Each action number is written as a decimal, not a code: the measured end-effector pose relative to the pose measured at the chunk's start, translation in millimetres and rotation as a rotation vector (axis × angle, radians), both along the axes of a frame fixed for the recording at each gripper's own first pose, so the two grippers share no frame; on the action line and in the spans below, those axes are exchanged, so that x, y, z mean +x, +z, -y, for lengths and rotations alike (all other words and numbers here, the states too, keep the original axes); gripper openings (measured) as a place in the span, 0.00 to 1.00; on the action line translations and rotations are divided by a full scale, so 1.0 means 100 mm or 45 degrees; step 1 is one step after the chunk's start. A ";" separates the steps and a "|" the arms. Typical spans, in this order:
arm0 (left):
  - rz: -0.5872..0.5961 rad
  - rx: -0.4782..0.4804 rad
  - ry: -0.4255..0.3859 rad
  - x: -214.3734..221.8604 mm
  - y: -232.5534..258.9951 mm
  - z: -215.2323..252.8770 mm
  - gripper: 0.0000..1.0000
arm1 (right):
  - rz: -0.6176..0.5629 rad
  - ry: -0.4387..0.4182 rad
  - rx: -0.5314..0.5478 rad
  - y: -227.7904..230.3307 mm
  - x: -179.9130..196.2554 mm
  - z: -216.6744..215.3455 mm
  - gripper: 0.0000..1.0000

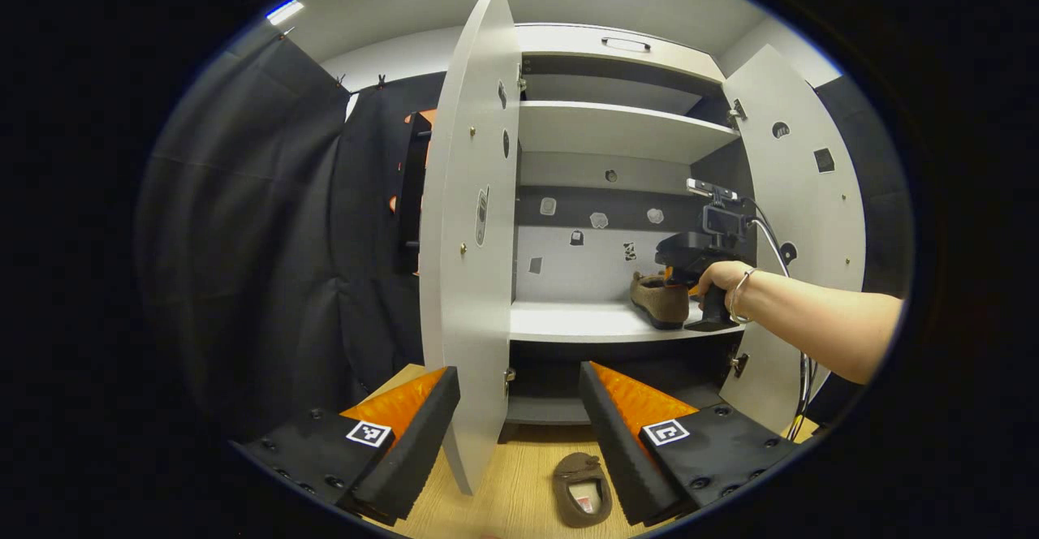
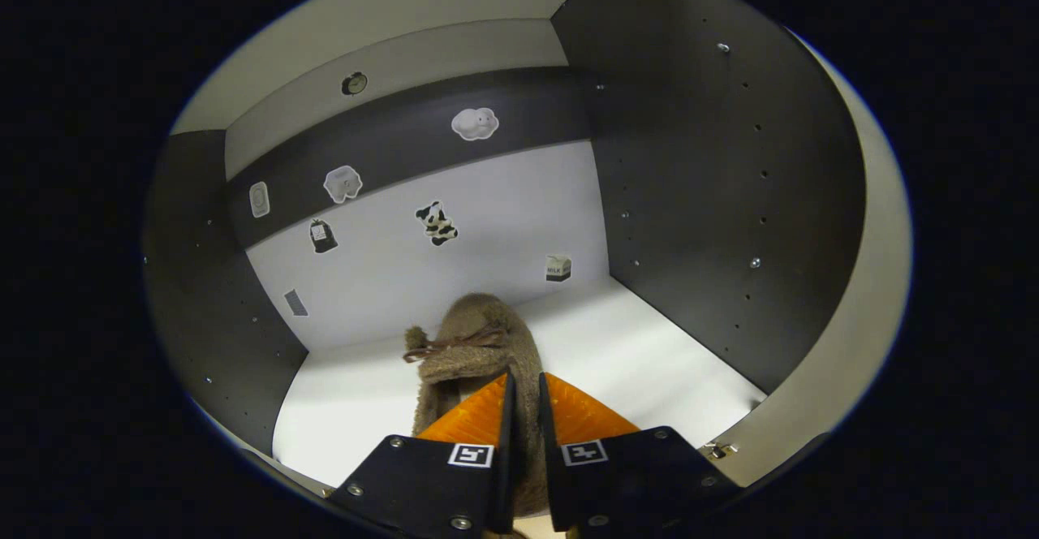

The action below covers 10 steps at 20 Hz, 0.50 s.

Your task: Grab one shoe with the right hand and put it into the shoe cabinet, grab the other shoe with the left hand and put it into the shoe cabinet; then close the right door with the right hand and the left door with the left hand.

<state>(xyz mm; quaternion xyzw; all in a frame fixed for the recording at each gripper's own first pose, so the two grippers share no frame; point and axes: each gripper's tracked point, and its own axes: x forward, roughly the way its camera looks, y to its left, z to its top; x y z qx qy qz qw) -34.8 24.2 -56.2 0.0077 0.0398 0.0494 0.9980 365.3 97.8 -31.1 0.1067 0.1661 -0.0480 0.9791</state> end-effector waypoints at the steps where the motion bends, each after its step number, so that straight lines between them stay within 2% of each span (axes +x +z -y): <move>1: -0.005 -0.001 -0.003 0.00 -0.01 0.01 0.94 | 0.019 0.015 -0.013 0.05 -0.06 -0.01 0.19; 5: -0.010 -0.027 -0.038 0.04 -0.02 0.13 0.96 | 0.089 0.108 -0.057 0.21 -0.42 -0.10 0.42; 10: -0.021 0.000 -0.083 0.08 -0.11 0.27 0.96 | 0.245 0.160 -0.125 0.50 -0.98 -0.06 0.75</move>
